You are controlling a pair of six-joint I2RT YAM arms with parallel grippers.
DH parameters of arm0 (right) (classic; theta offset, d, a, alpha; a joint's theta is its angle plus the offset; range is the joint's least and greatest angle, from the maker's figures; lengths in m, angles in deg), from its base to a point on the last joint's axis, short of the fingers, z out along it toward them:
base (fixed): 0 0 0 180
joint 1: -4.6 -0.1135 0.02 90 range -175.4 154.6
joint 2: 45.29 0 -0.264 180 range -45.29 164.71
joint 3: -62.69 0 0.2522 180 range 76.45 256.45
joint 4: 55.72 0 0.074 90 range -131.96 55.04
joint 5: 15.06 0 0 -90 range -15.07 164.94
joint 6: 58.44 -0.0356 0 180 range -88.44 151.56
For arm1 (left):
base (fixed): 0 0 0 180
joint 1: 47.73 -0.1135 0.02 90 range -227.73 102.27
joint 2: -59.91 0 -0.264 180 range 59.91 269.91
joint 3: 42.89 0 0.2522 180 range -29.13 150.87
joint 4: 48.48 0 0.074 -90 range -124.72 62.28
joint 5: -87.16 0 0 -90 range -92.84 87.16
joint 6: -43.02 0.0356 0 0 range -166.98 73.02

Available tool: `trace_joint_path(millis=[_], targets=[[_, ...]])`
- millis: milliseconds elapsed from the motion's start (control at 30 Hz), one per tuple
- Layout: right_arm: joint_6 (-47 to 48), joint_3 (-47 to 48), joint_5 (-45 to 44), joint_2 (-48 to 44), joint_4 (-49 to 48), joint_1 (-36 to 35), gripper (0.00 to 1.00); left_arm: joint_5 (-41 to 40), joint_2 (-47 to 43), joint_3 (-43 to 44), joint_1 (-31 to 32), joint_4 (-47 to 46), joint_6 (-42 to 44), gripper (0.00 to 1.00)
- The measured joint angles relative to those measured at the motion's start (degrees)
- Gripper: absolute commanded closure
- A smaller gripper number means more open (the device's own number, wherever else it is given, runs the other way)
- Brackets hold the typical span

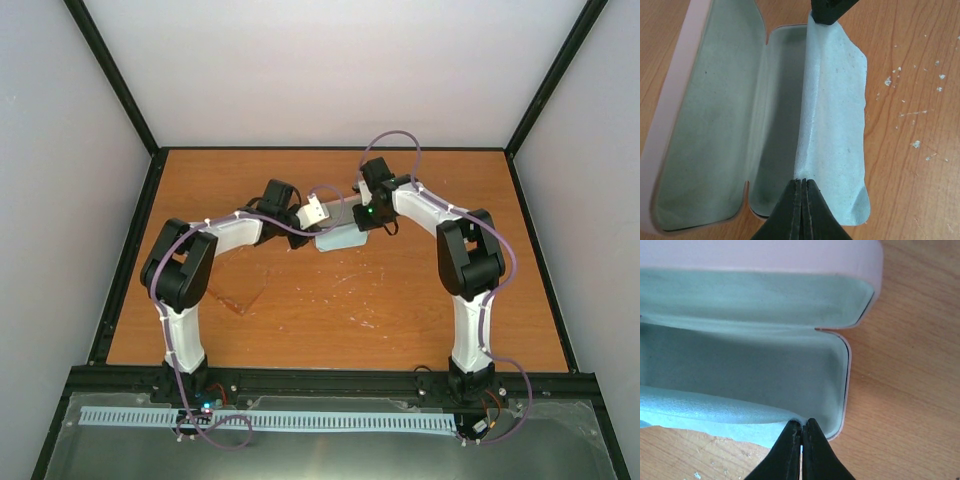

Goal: Organize the sunglasses
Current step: Place the glasses cleaning cloth in the sunglasses case.

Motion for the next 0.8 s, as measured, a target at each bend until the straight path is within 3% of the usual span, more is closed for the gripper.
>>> trace_joint_path(millis=[800], targets=[[0.3,6.6,0.6,5.1,0.5,0.8,0.97,0.0,2.1,2.3,-0.6,-0.8,-0.4,0.99]])
